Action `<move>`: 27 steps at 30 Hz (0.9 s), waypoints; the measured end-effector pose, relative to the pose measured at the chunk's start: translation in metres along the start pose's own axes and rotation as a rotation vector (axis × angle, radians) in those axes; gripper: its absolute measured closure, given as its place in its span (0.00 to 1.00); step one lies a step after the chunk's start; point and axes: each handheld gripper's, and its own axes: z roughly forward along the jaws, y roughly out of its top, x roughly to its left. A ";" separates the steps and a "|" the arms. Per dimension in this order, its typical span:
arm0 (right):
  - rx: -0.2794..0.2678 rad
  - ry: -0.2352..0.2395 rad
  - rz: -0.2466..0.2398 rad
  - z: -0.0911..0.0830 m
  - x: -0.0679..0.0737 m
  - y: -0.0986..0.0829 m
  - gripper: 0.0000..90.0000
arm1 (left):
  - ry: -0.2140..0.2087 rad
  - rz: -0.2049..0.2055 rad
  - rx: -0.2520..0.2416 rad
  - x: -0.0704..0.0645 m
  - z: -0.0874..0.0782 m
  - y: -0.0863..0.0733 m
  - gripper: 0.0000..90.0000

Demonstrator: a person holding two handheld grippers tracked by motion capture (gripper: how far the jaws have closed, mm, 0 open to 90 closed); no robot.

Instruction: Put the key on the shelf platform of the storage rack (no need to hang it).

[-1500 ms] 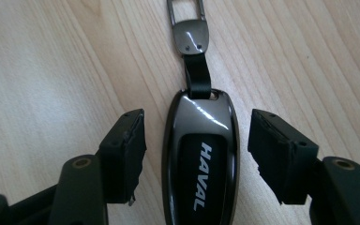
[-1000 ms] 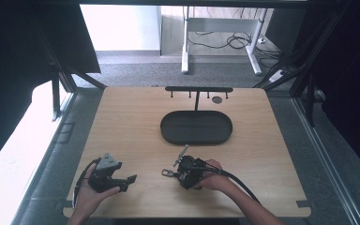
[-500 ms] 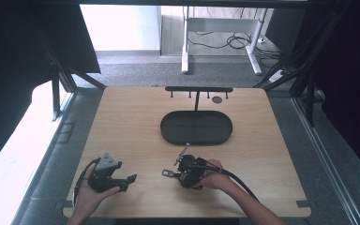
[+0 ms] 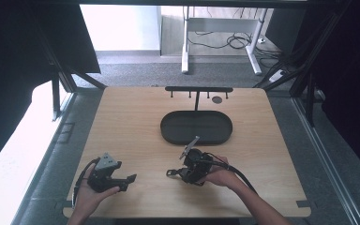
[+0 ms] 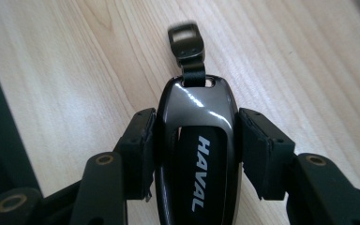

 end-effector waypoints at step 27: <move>-0.143 -0.045 0.010 -0.053 -0.008 0.005 0.55 | -0.004 0.003 0.010 0.001 0.002 -0.001 0.25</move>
